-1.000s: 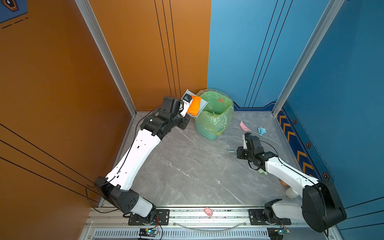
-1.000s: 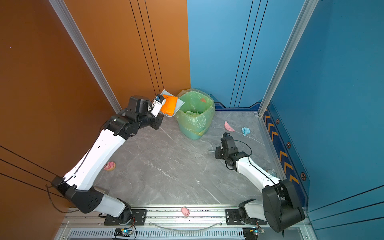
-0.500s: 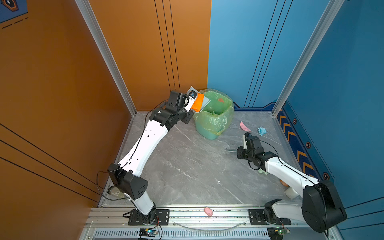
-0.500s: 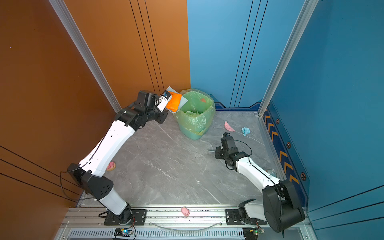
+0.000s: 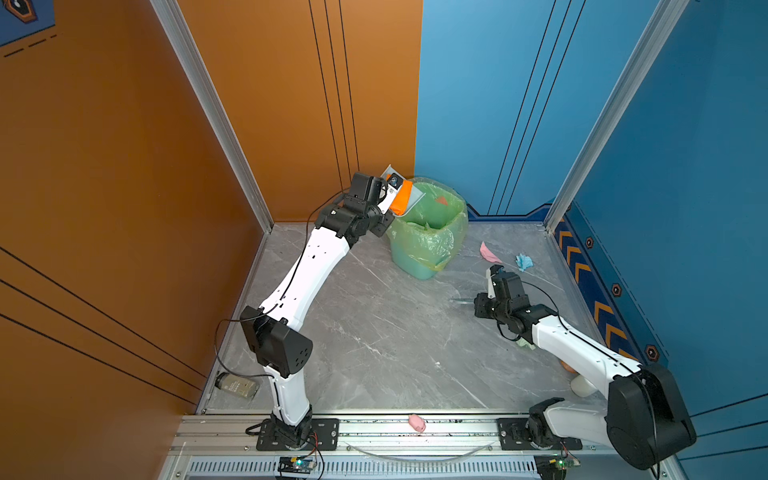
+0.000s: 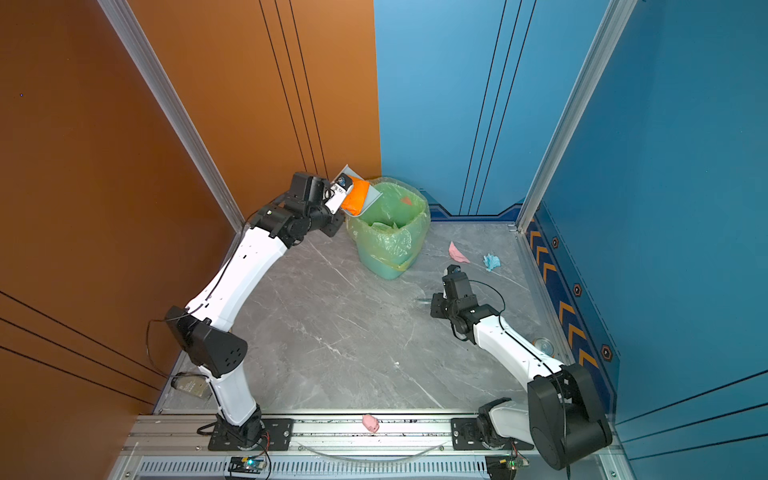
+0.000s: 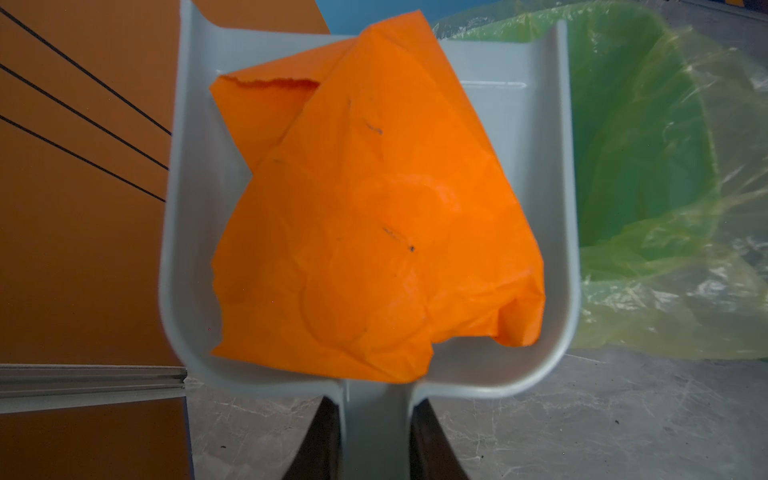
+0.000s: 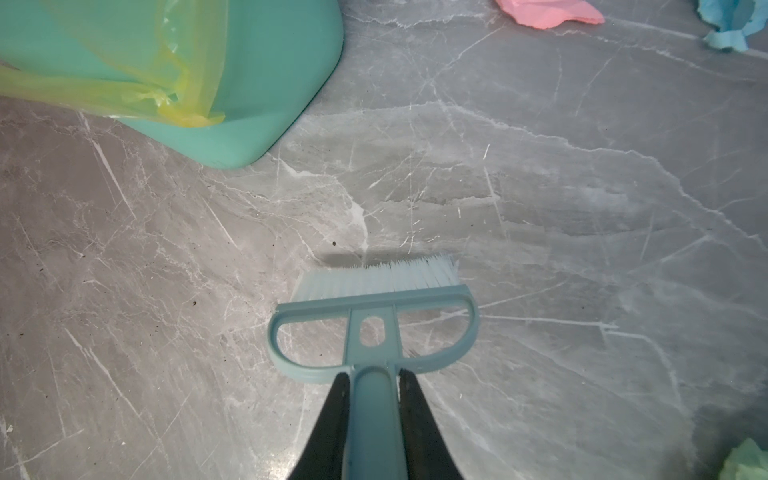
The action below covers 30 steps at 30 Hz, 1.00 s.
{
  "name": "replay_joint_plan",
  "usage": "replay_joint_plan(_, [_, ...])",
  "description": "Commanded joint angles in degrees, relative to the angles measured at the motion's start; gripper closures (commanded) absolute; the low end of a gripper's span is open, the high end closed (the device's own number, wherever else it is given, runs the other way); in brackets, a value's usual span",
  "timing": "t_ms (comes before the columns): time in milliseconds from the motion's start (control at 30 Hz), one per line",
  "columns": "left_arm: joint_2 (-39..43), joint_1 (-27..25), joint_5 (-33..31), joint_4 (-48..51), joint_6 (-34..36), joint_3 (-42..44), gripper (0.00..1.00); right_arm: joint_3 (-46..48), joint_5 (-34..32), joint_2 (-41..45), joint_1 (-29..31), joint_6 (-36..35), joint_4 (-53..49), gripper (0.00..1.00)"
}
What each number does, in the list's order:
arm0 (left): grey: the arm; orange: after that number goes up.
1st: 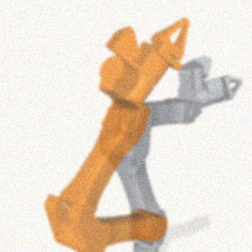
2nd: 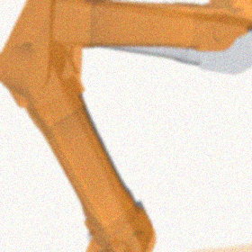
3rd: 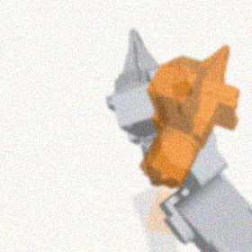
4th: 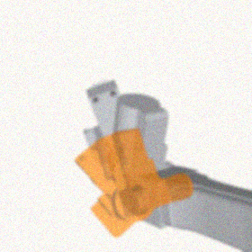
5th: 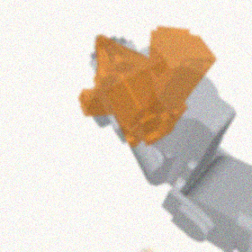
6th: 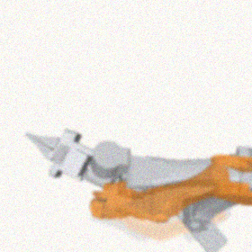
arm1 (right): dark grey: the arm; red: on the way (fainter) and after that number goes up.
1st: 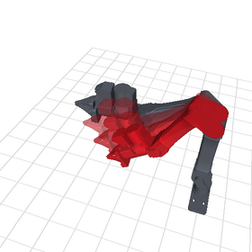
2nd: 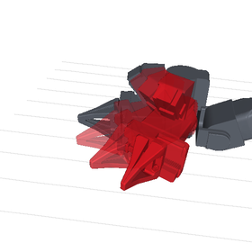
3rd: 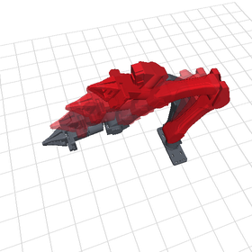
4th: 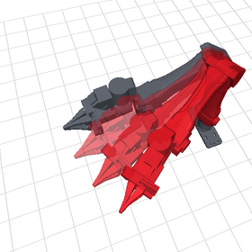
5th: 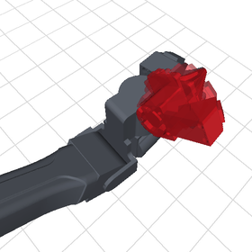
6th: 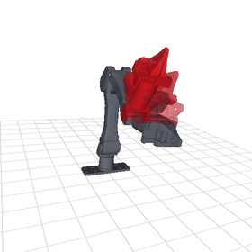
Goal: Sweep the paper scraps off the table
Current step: 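Tip the dustpan with the left gripper to drop the orange scrap into the bin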
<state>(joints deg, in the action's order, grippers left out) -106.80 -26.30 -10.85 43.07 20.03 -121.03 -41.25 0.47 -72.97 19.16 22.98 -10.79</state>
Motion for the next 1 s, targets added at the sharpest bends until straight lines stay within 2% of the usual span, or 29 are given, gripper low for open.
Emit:
replay_joint_plan(0, [-1.5, -0.6, -2.8, -0.7, 3.3, -3.7, 1.00, 0.9, 0.0, 1.4, -0.1, 0.8, 0.1, 1.00])
replay_joint_plan(333, [-5.9, -2.1, -8.3, -0.8, 13.9, -9.0, 1.00, 0.7, 0.0, 1.4, -0.1, 0.7, -0.2, 1.00])
replay_joint_plan(500, [-8.1, -2.5, -9.7, -0.8, 17.0, -10.9, 1.00, 0.7, 0.0, 1.4, -0.1, 0.8, -0.2, 1.00])
replay_joint_plan(967, [-11.2, -4.2, -14.9, -4.4, 28.6, -12.0, 1.00, 0.3, 0.1, 0.8, -0.2, 0.8, 0.1, 1.00])
